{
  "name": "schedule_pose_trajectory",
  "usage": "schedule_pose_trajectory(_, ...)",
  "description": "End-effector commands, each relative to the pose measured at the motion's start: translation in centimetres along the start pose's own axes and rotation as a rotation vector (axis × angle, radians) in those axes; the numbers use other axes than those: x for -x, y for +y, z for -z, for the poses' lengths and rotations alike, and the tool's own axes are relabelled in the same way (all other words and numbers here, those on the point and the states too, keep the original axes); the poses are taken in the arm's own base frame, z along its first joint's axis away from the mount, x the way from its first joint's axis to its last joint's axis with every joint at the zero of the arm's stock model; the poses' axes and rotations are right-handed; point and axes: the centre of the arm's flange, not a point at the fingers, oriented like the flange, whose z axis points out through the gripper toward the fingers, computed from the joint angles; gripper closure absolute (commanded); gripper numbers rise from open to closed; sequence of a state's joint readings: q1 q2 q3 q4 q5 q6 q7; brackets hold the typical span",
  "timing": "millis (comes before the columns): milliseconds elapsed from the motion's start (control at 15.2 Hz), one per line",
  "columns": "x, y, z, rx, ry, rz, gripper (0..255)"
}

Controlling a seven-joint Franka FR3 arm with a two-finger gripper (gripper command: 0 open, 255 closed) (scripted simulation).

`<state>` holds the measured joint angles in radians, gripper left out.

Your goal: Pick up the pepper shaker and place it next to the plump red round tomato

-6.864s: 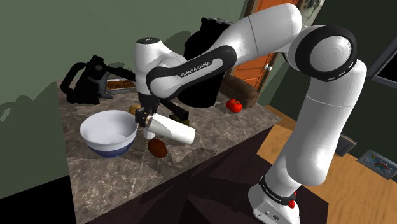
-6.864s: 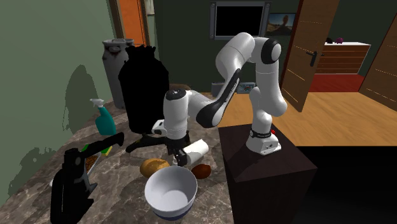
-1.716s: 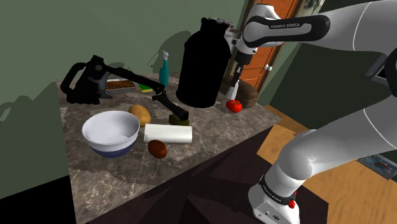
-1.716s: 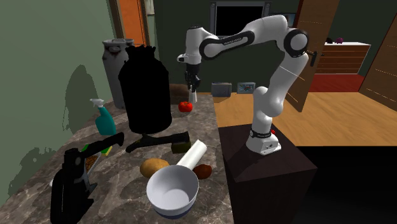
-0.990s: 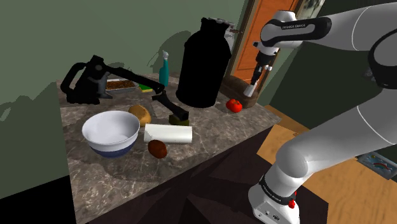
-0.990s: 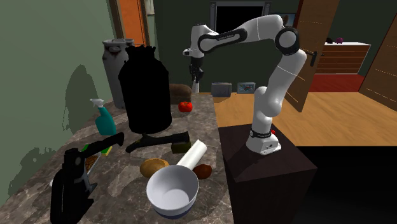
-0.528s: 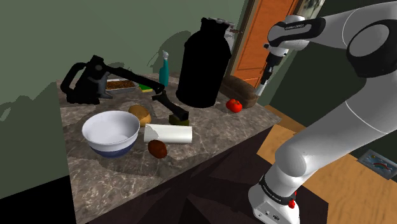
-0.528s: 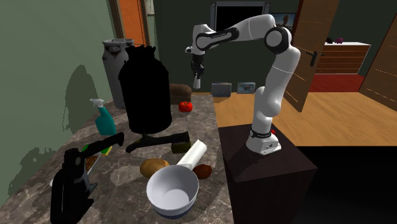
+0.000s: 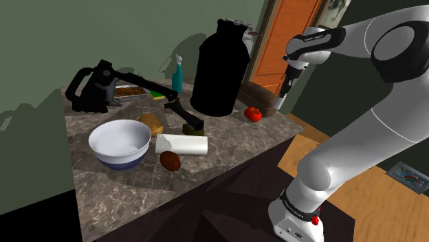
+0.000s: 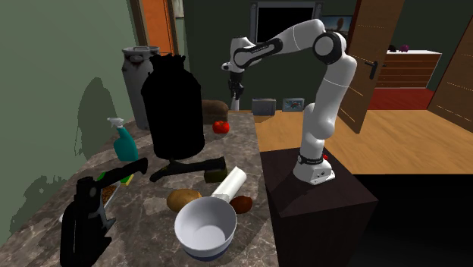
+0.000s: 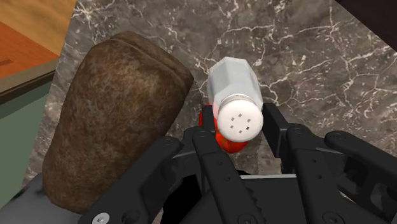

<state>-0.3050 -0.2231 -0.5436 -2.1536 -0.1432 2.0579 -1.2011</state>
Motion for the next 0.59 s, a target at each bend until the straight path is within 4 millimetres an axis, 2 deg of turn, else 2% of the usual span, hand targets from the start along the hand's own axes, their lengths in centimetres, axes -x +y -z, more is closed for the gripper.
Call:
schedule_pose_trajectory(0,0.2,-0.1,-1.1,0.001,0.000,0.000,255)
schedule_pose_trajectory(528,0.3,-0.5,-5.3,0.001,0.000,0.000,255)
